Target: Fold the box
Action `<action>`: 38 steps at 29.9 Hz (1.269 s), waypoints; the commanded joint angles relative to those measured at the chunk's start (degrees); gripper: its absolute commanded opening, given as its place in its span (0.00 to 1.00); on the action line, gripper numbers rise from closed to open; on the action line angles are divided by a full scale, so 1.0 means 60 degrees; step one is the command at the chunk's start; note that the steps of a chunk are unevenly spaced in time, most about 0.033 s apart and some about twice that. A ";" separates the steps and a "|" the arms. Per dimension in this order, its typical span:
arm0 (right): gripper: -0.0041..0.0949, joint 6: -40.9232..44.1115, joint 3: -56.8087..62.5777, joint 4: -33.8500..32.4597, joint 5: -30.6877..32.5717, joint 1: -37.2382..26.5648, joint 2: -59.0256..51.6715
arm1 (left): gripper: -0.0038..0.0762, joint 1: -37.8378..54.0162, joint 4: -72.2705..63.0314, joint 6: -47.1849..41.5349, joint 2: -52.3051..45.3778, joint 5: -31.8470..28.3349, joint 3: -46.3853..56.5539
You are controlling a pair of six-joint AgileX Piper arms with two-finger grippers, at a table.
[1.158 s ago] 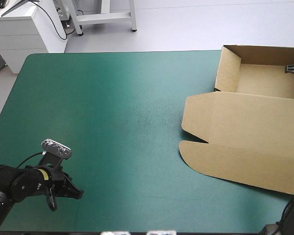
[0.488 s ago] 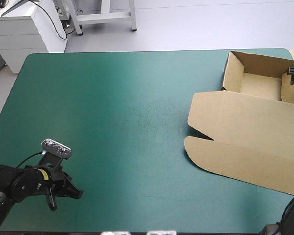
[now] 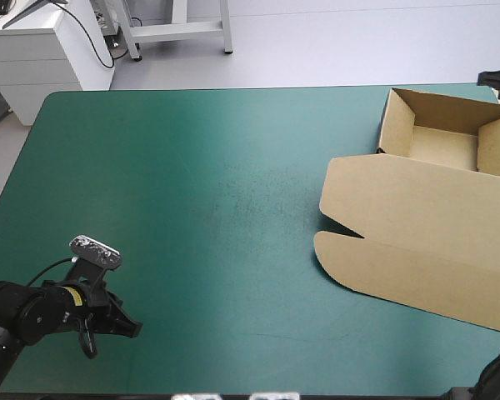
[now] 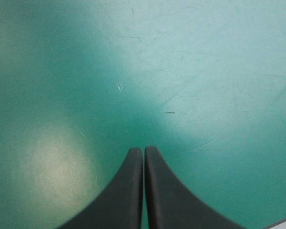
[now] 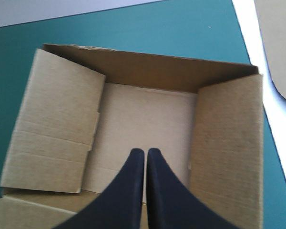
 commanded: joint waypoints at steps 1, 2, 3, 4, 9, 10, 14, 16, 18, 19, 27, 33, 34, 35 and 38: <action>0.04 -0.0137 -0.0233 0.0116 -0.0039 0.0791 -0.0986 | 0.04 -0.0043 -0.0118 -0.0122 -0.0034 -0.0324 -0.0201; 0.04 -0.0137 -0.0213 -0.0002 -0.0039 0.0969 -0.1123 | 0.04 -0.0043 -0.0118 -0.0122 -0.0034 -0.0324 -0.0201; 0.04 -0.0147 -0.0141 -0.0101 -0.0039 0.1271 -0.1298 | 0.04 -0.0043 -0.0118 -0.0122 -0.0034 -0.0324 -0.0201; 0.04 -0.0163 -0.0025 -0.0191 -0.0039 0.1582 -0.1489 | 0.04 -0.0043 -0.0118 -0.0122 -0.0034 -0.0357 -0.0201; 0.04 -0.0494 0.1136 -0.0149 -0.0039 0.3004 -0.2504 | 0.04 -0.0043 -0.0118 -0.0122 -0.0034 -0.0865 -0.0201; 0.04 -0.0510 0.1427 -0.0149 -0.0039 0.3232 -0.2756 | 0.04 -0.0043 -0.0118 -0.0122 -0.0034 -0.0986 -0.0201; 0.04 -0.0720 0.3142 -0.0167 -0.0039 0.4247 -0.3811 | 0.04 -0.0043 -0.0118 -0.0122 -0.0034 -0.1400 -0.0201; 0.04 -0.0778 0.4031 -0.0148 -0.0059 0.4702 -0.4296 | 0.04 -0.0043 -0.0118 -0.0122 -0.0034 -0.1488 -0.0201; 0.04 -0.0849 0.5074 -0.0128 -0.0273 0.5101 -0.4831 | 0.04 -0.0043 -0.0118 -0.0079 -0.0034 -0.1641 -0.0201; 0.04 -0.0892 0.5598 -0.0128 -0.0440 0.5268 -0.5112 | 0.04 -0.0043 -0.0118 -0.0042 -0.0034 -0.1687 -0.0201; 0.04 -0.0921 0.9454 0.0264 -0.1854 0.5541 -0.7229 | 0.04 -0.0043 -0.0160 0.0348 -0.0055 -0.1351 -0.0201; 0.04 -0.1213 1.1661 0.0278 -0.2334 0.5541 -0.8851 | 0.04 -0.0043 -0.0593 0.0348 -0.0631 -0.1467 0.0170; 0.04 -0.1214 1.1954 0.0278 -0.2429 0.5541 -0.9122 | 0.04 -0.0043 -0.0673 0.0348 -0.0803 -0.1467 0.0285; 0.04 -0.1214 1.2228 0.0278 -0.2525 0.5541 -0.9396 | 0.04 -0.0043 -0.0672 0.0348 -0.0986 -0.1426 0.0412; 0.04 -0.1214 1.2935 0.0278 -0.2751 0.5541 -1.0164 | 0.04 -0.0043 -0.0563 0.0348 -0.1603 -0.1445 0.0763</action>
